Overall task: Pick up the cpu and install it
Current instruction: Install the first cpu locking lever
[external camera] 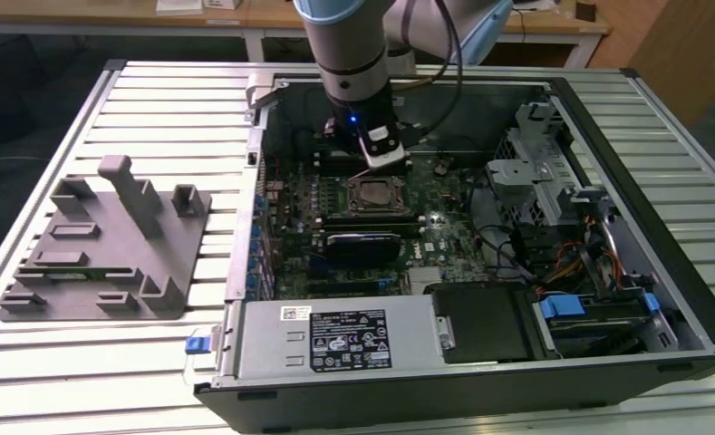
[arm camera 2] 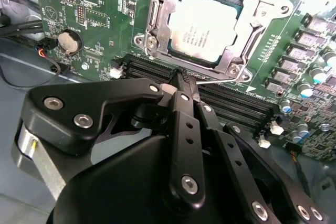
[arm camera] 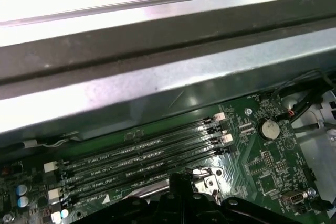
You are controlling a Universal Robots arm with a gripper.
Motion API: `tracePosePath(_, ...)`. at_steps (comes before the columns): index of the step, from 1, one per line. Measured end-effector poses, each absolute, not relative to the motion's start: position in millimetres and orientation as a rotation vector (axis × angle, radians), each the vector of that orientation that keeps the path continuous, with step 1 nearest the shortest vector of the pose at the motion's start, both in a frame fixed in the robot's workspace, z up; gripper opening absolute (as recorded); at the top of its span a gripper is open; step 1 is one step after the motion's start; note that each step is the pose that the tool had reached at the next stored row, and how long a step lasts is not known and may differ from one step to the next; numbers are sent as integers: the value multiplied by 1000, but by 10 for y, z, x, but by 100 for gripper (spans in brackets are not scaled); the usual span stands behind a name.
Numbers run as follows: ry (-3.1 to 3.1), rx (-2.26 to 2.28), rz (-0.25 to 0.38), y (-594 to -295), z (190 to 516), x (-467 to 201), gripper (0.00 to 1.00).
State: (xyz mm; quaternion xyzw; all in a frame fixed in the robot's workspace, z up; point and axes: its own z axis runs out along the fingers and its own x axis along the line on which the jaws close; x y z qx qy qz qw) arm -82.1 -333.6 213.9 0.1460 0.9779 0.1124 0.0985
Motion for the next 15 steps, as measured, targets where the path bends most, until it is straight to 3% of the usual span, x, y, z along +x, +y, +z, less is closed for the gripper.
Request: tracePosePath(15, 2879, 497, 328, -3252, 2080, -820, 11)
